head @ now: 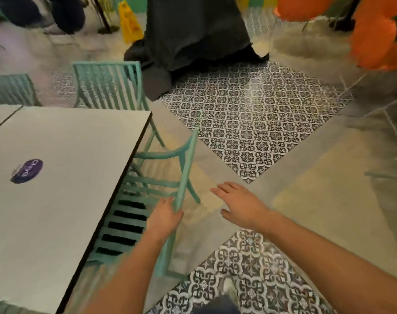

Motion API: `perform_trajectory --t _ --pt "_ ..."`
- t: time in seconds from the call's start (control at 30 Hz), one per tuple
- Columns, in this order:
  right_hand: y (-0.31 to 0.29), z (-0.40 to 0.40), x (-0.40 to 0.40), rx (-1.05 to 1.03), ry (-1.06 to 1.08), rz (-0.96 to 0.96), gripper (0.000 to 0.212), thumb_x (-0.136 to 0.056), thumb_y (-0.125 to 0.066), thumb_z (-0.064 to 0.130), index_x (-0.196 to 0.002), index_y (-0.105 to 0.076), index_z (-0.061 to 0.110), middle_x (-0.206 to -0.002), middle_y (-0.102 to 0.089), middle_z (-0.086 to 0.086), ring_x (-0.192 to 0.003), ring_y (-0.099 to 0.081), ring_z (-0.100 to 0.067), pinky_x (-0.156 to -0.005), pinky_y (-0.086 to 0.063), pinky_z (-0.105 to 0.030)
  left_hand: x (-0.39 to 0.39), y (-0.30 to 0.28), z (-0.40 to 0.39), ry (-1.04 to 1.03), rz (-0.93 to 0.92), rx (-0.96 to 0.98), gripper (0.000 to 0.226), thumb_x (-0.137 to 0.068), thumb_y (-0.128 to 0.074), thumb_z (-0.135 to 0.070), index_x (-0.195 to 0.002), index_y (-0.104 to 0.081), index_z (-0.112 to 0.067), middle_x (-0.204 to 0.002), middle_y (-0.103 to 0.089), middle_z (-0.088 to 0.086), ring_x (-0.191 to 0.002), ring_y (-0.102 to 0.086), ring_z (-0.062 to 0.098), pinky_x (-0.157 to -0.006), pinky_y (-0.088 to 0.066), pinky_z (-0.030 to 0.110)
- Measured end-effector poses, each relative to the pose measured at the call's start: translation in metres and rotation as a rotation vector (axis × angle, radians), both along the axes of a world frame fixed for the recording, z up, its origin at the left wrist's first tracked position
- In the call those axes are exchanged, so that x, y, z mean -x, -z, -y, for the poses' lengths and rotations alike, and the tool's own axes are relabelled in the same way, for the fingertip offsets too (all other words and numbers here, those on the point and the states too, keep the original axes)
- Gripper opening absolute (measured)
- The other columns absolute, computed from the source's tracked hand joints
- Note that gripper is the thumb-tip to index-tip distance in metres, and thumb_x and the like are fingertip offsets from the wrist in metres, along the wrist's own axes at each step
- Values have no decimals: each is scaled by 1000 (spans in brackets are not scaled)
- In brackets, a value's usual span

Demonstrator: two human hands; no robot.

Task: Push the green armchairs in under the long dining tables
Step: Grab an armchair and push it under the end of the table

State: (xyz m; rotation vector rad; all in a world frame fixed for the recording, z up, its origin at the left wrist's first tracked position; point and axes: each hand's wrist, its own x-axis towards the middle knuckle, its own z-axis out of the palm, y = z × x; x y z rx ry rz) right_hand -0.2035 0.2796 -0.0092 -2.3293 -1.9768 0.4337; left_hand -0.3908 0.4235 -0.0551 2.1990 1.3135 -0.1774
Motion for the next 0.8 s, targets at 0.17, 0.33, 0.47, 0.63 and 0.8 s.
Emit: perform_trajectory --t 0.17,0.33,0.47,0.63,0.8 --pt "0 -88 -43 9 -200 4 68 -89 -55 33 -149 -26 22 -149 -36 -3 -141 -24 -25 -117 -17 -34 -16 1 -28 -130 -37 57 56 -82 -52 -57 -126 -54 -23 -129 -56 1 -113 -57 24 -90 -49 36" --pt "17 -179 -68 -18 -484 -1 64 -86 -58 33 -144 -36 17 -145 -41 -7 -137 -30 -29 -114 -24 -39 -30 8 -48 -212 -77 112 62 -83 -50 -60 -136 -49 -28 -138 -49 -1 -124 -50 19 -98 -44 32" --pt "38 -236 -74 91 -734 7 67 -90 -54 47 -147 -32 18 -149 -36 -6 -140 -26 -28 -116 -22 -42 -46 10 -52 -308 -57 249 63 -90 -58 -52 -144 -43 -23 -147 -46 0 -130 -47 21 -104 -35 30" --pt "58 -273 -92 286 -1003 66 62 -95 -42 52 -147 -32 20 -148 -37 -2 -140 -25 -23 -115 -21 -42 -62 18 -32 -533 -93 357 63 -83 -65 -57 -131 -53 -18 -124 -60 6 -107 -57 23 -90 -47 34" --pt "70 -287 -99 310 -1156 139 58 -97 -33 57 -145 -36 24 -144 -44 1 -133 -37 -20 -109 -29 -39 -73 14 -4 -780 -82 264 47 -89 -61 -49 -124 -57 -18 -113 -61 4 -99 -60 22 -84 -48 32"
